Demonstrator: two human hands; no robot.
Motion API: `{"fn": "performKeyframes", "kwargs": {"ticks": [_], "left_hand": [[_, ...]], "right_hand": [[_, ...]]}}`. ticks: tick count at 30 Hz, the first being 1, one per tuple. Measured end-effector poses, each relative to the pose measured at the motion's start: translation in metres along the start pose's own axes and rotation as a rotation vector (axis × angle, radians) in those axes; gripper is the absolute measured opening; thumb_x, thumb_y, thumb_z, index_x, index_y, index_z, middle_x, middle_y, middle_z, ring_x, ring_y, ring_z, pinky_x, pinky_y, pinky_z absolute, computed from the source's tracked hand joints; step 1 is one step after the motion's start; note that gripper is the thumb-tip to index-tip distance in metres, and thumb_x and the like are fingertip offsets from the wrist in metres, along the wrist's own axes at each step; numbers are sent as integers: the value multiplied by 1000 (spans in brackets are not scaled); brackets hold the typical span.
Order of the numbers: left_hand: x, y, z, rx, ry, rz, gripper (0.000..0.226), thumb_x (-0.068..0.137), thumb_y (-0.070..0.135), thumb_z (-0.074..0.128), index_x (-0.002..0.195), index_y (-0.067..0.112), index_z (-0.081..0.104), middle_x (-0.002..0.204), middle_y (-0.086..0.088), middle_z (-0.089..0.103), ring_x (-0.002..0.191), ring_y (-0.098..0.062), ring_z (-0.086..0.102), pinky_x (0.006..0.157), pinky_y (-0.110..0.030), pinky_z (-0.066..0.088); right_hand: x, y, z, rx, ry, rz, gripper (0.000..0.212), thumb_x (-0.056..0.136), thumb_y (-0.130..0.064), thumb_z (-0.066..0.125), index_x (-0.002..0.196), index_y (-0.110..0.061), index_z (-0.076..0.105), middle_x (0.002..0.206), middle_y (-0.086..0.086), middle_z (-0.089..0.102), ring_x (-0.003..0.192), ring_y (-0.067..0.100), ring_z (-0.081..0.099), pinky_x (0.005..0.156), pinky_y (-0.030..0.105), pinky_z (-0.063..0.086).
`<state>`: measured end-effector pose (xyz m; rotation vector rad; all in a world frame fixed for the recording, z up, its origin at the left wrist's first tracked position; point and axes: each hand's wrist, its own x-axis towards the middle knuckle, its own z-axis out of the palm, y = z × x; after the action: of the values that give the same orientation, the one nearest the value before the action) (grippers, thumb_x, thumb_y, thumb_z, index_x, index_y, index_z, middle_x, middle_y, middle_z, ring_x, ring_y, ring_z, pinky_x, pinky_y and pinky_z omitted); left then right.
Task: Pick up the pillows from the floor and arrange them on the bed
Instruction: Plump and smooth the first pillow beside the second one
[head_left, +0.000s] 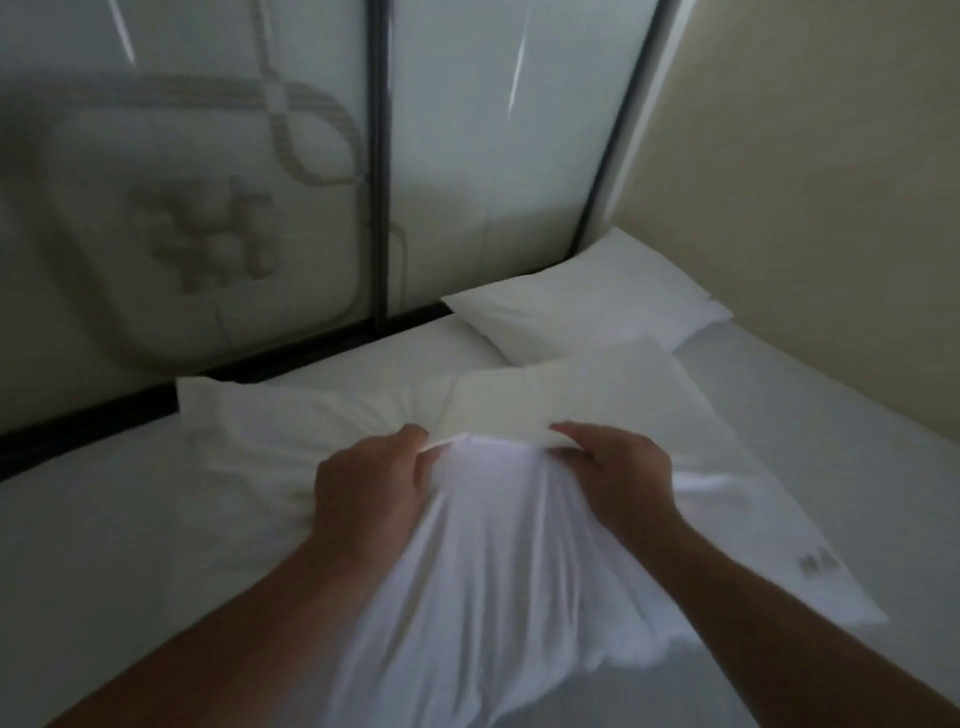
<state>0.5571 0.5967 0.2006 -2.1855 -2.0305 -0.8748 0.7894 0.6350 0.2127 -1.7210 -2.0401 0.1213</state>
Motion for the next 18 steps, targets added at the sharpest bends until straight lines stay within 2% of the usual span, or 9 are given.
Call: {"fn": "performKeyframes", "kwargs": {"ticks": [3,8,10,11,12,13,15,17,18], "left_hand": [[17,-39,-1,8,71,-107,35,93,38,48,85,7,62,66,-19,64,64,-38,61,56,-42,45],[37,-97,14,84,154,-229,43,92,41,39,91,5,64,69,-21,64,67,-39,60,56,-44,47],[40,-119,27,163,52,-300,51,91,47,29,109,13,62,90,-18,67,87,-37,61,70,-49,51],[39,-130,38,210,-59,-364,53,92,51,24,123,20,54,115,-16,63,109,-34,54,87,-55,45],[36,-142,49,255,-177,-438,54,93,54,20,136,28,39,140,-11,47,129,-31,38,102,-61,31],[33,-152,59,280,-278,-520,60,91,60,14,144,33,22,154,-6,25,140,-30,18,108,-64,14],[29,-167,74,273,-359,-625,76,77,78,1,144,41,-3,159,-1,-3,143,-29,-5,107,-67,-2],[26,-174,82,252,-387,-644,87,64,88,-6,141,46,-12,158,1,-11,142,-29,-12,106,-67,-5],[25,-176,86,243,-403,-642,88,63,89,-6,140,48,-13,158,3,-12,142,-28,-12,106,-67,-4]], "right_hand": [[58,-31,32,10,-50,-115,26,84,-38,64,109,-30,69,114,-4,69,108,20,61,88,30,43],[124,-66,89,89,-72,-293,26,87,-38,60,108,-26,69,110,-2,71,104,23,63,86,32,44],[137,-68,121,116,-152,-314,26,89,-39,58,108,-26,68,111,-2,70,105,23,62,87,33,44],[138,-67,137,127,-234,-309,26,90,-40,55,109,-26,68,113,-1,69,106,23,60,88,35,43],[139,-65,153,137,-325,-307,28,92,-41,51,109,-25,66,116,1,67,109,23,57,90,36,41],[139,-61,168,146,-397,-326,30,94,-41,47,111,-23,64,121,3,64,114,24,54,93,36,38],[149,-52,190,117,-417,-405,37,95,-42,42,122,-23,57,136,4,53,126,22,43,103,39,28],[173,-44,199,-13,-363,-368,52,92,-53,34,137,-26,41,150,2,35,138,19,26,110,46,17],[189,-38,200,-93,-330,-271,61,90,-59,30,141,-27,31,154,2,26,141,19,18,112,50,13]]}}
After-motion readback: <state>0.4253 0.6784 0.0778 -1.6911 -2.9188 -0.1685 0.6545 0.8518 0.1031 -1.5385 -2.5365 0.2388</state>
